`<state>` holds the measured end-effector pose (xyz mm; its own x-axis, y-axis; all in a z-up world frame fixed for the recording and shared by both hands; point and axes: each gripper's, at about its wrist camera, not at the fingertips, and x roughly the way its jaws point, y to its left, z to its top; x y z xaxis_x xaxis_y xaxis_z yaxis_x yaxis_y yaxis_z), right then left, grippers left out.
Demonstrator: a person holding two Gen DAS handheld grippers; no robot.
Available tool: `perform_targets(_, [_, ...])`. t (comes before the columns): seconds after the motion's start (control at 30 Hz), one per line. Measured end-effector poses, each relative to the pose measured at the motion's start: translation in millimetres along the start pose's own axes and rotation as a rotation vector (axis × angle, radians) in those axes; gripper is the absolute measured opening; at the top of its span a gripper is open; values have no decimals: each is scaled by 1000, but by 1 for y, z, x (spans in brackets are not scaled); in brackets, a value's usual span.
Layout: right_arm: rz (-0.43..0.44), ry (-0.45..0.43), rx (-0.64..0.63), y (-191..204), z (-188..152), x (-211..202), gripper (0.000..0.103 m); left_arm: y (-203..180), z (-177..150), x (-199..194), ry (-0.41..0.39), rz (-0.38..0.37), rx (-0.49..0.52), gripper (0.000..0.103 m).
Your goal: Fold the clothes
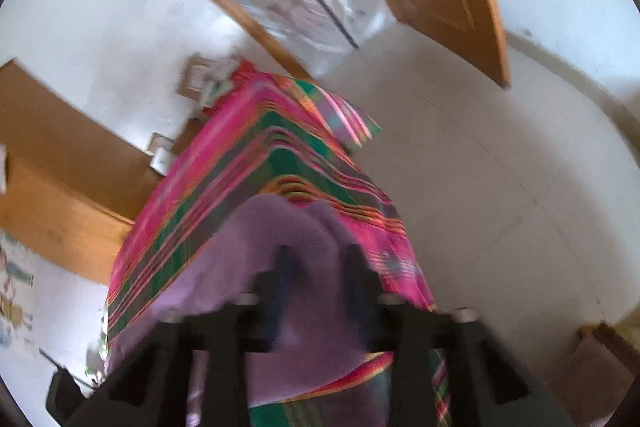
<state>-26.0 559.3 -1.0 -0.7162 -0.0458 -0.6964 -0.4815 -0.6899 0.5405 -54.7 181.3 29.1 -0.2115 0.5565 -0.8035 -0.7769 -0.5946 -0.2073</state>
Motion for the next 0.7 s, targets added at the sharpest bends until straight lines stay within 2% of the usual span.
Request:
perform_targets(0.07, [-17, -25, -64, 14, -4, -6, 9, -2, 1, -1, -1, -10, 4, 15])
perform_targets(0.17, [14, -51, -156, 39, -16, -19, 9, -2, 6, -4, -14, -31, -18, 15])
perform_targets(0.3, [57, -90, -290, 75, -35, -37, 8, 7, 9, -7, -26, -56, -95, 15])
perform_targets(0.6, [95, 97, -496, 125, -87, -15, 10, 12, 3, -6, -19, -55, -136, 15])
perform_targets(0.7, [77, 143, -511, 128, -92, -5, 10, 12, 2, -5, -16, -47, -132, 15])
